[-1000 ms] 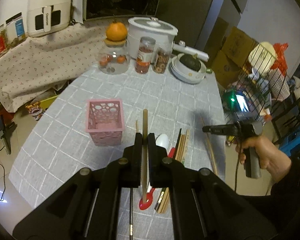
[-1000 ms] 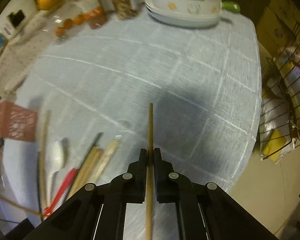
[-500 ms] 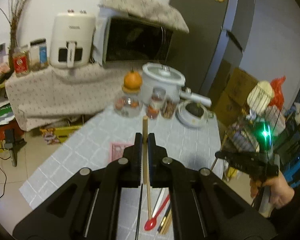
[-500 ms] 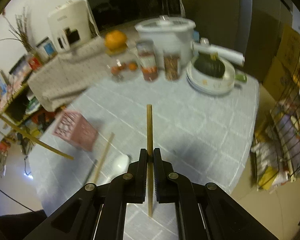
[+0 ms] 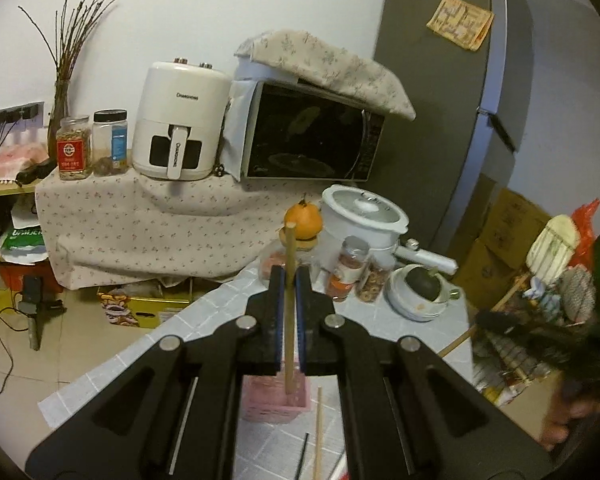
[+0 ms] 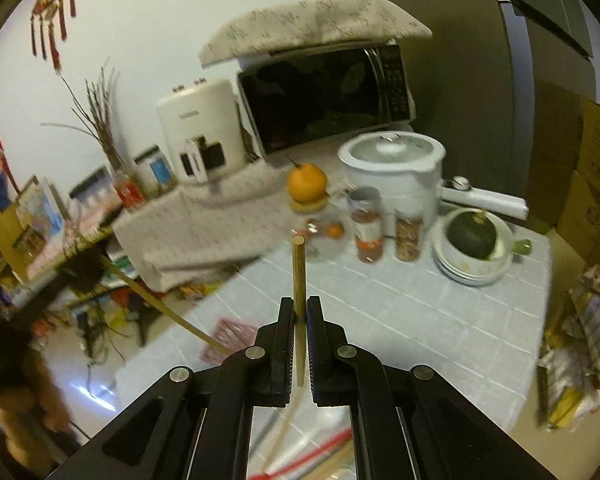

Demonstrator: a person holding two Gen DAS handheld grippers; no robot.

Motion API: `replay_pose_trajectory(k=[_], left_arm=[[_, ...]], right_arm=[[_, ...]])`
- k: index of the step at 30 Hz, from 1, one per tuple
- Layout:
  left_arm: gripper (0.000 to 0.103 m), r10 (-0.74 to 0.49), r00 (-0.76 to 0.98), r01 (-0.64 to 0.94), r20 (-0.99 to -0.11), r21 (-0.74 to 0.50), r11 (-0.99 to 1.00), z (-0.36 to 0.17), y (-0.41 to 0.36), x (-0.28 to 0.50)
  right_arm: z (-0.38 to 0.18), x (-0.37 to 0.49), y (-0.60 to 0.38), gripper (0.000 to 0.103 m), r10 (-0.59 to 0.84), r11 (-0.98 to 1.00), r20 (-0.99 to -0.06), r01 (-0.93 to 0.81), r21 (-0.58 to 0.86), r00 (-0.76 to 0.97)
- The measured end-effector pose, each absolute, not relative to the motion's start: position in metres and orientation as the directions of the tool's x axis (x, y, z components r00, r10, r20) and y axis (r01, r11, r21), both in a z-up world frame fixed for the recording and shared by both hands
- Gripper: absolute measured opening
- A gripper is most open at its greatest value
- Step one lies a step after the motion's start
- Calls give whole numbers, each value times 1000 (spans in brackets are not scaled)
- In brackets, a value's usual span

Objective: Organize utensils
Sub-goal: 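Carry both chopsticks to the pink basket, insert them upright and open both tools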

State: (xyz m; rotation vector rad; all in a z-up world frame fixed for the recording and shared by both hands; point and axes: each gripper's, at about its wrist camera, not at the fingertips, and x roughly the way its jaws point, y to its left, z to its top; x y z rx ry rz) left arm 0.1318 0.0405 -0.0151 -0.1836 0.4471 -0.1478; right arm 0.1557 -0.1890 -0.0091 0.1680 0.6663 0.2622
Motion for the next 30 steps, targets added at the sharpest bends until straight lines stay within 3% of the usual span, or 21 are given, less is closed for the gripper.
replay_pose_trajectory(k=[10, 24, 30], left_arm=[[6, -163, 850, 102, -502, -148, 984, -42, 33, 166], [6, -190, 740, 116, -645, -156, 981, -69, 33, 198], [6, -197, 735, 111, -649, -171, 979, -71, 35, 203]], right_arm=[[-8, 184, -144, 6, 391, 918, -557, -265, 295, 733], [-77, 239, -106, 6, 335, 942, -725, -232, 243, 602], [-93, 248, -110, 7, 338, 941, -745, -201, 272, 575]])
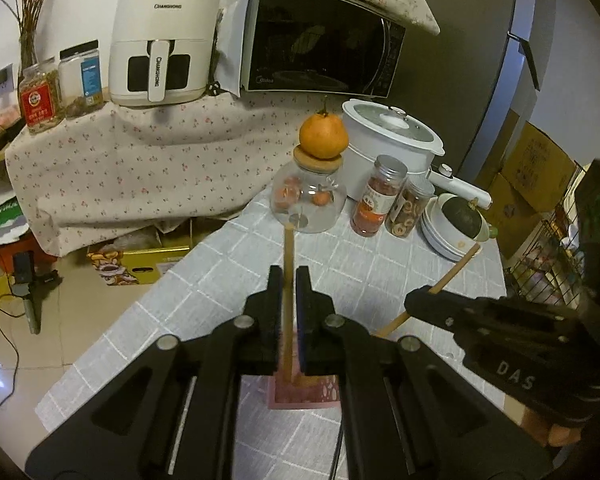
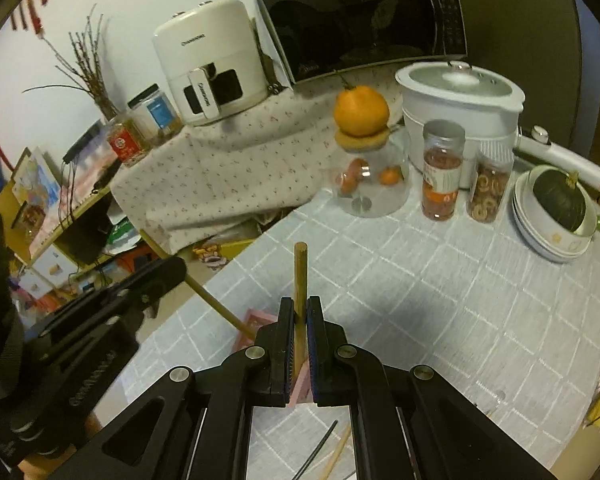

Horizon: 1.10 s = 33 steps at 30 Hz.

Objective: Organize utensils
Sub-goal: 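Carry both chopsticks to the pink basket, insert them upright and open both tools, then move both tools back over the remaining utensils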

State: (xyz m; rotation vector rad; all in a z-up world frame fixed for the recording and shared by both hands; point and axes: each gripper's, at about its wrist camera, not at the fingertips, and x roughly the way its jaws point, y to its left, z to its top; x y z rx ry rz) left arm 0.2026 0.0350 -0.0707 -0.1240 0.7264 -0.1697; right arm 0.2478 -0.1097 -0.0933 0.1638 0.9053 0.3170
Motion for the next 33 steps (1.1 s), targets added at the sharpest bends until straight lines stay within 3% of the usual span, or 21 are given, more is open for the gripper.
replay_pose_trajectory(k=[2, 4, 6, 7, 12, 16, 18, 20, 25, 28, 31, 33], left_arm=[[7, -199, 738, 103, -645, -183, 978, -71, 37, 203], [18, -195, 737, 95, -647, -187, 978, -71, 39, 204], [35, -197, 743, 91, -640, -196, 976, -69, 40, 202], [38, -196, 747, 89, -636, -196, 977, -68, 40, 201], [49, -198, 747, 83, -634, -206, 975, -63, 43, 197], [62, -200, 741, 84, -641, -207, 975, -58, 46, 188], [77, -187, 729, 81, -658, -189, 979, -57, 46, 182], [84, -176, 710, 80, -682, -170, 982, -58, 47, 178], [85, -152, 630, 52, -762, -154, 987, -71, 54, 166], [86, -158, 577, 43, -801, -163, 986, -83, 55, 160], [86, -141, 536, 58, -833, -130, 990, -97, 51, 153], [86, -122, 508, 71, -853, -99, 992, -107, 47, 149]], right_arm=[[-93, 248, -112, 7, 347, 938, -739, -194, 289, 578], [-91, 248, -116, 9, 354, 934, -732, -186, 304, 581], [-87, 246, -118, 14, 354, 934, -726, -181, 308, 589], [-85, 244, -120, 19, 352, 934, -723, -180, 307, 595], [-73, 236, -129, 25, 348, 935, -708, -174, 308, 615], [-61, 224, -141, 45, 342, 937, -699, -175, 302, 627], [-57, 217, -147, 51, 332, 941, -702, -172, 290, 630], [-55, 209, -156, 64, 314, 948, -707, -160, 277, 634], [-60, 191, -177, 85, 246, 967, -735, -111, 229, 631], [-67, 183, -189, 90, 211, 975, -757, -83, 205, 619], [-79, 176, -198, 101, 188, 981, -788, -73, 179, 586], [-87, 172, -202, 102, 169, 985, -808, -68, 158, 564]])
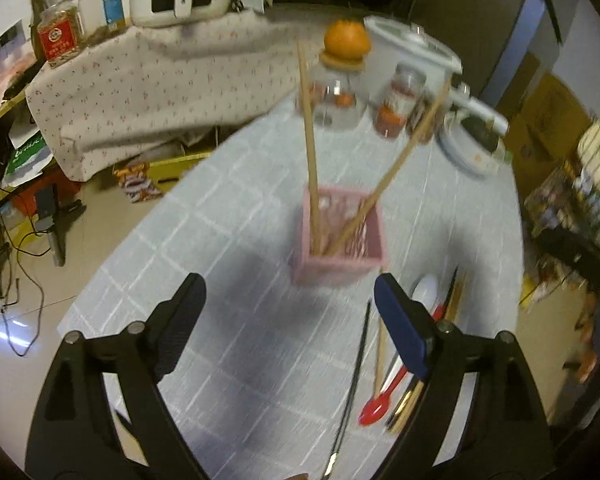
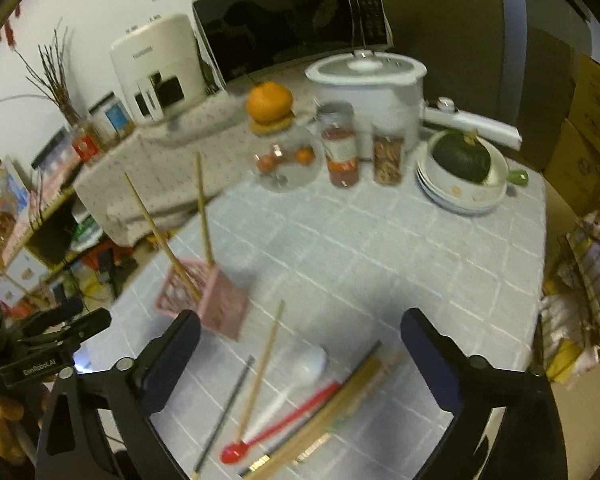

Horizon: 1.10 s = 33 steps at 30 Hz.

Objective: Organize utensils
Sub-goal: 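Move both tools back over the remaining utensils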

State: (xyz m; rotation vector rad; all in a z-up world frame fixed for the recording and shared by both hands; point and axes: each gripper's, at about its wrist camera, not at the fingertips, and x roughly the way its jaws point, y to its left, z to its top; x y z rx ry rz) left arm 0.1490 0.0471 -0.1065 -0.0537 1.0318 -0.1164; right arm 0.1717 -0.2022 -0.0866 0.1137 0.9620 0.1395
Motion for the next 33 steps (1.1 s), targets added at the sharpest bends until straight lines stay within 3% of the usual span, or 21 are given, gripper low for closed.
replay_pose_trajectory(k=[20, 24, 31, 33], left_arm=[[85, -174, 262, 159, -949, -136, 978, -196, 1, 141], [48, -226, 239, 175, -944, -187, 967, -205, -8, 145], [41, -271, 199, 189, -942, -234, 954, -220, -23, 152], [31, -275, 189, 184, -943, -241, 953, -226, -26, 154]], right_arm=[[-169, 161, -226, 103, 78, 997, -949, -34, 71, 304], [-180, 165, -232, 103, 82, 997, -961, -20, 80, 262], [-191, 166, -239, 103, 81, 997, -972, -3, 82, 222], [-194, 166, -240, 103, 72, 997, -974, -3, 73, 215]])
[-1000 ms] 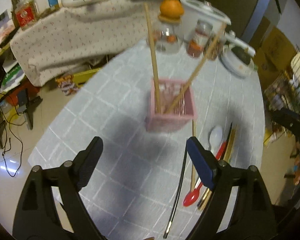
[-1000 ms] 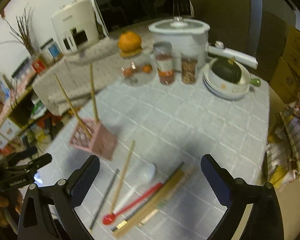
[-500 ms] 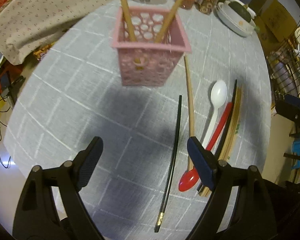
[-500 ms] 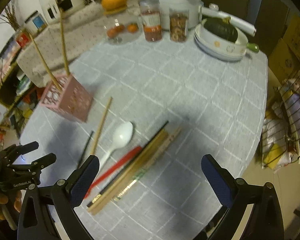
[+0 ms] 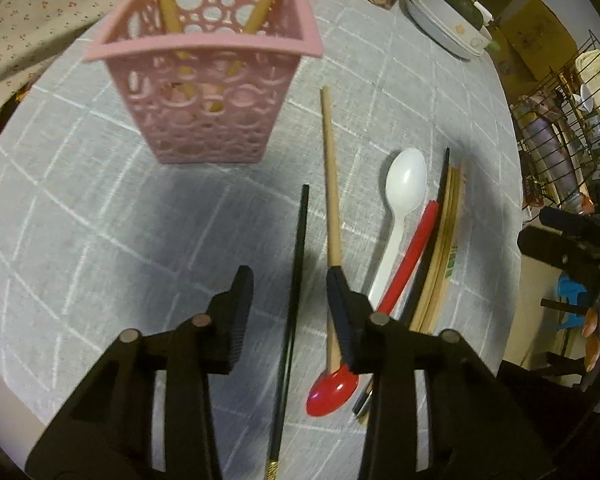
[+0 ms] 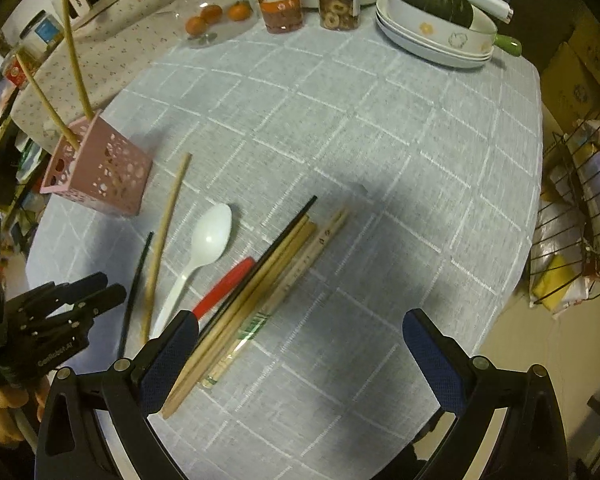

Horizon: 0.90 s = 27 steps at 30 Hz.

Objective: Organize utensils
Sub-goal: 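Move both tools back over the remaining utensils, then grasp the black chopstick with the left tool while the right tool grasps the plastic-wrapped chopsticks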

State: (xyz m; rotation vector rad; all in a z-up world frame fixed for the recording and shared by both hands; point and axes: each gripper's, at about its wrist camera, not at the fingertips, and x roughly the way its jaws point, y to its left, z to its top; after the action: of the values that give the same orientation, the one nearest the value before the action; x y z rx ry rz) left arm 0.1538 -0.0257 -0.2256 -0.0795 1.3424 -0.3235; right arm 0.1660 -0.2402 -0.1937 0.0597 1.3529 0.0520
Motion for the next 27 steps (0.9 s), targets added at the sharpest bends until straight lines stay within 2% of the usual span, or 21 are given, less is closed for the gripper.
replay_pose_trajectory(k=[1, 3, 4, 15, 27], left_arm=[[27, -276, 182, 179, -944, -244, 953, -228, -25, 156], [11, -279, 163, 168, -946, -252, 953, -234, -27, 160], [10, -280, 151, 162, -948, -256, 953, -238, -28, 161], [6, -241, 127, 164, -962, -219, 962, -237, -37, 162], [6, -309, 208, 220, -928, -263, 939, -177, -12, 140]], right_arm=[[-195, 166, -242, 103, 68, 998, -975, -1, 69, 212], [-196, 166, -244, 103, 66, 998, -976, 5, 69, 208], [-197, 166, -245, 103, 66, 998, -976, 7, 69, 207], [-201, 171, -252, 103, 70, 996, -978, 37, 79, 197], [-223, 200, -269, 101, 47, 987, -987, 144, 69, 156]])
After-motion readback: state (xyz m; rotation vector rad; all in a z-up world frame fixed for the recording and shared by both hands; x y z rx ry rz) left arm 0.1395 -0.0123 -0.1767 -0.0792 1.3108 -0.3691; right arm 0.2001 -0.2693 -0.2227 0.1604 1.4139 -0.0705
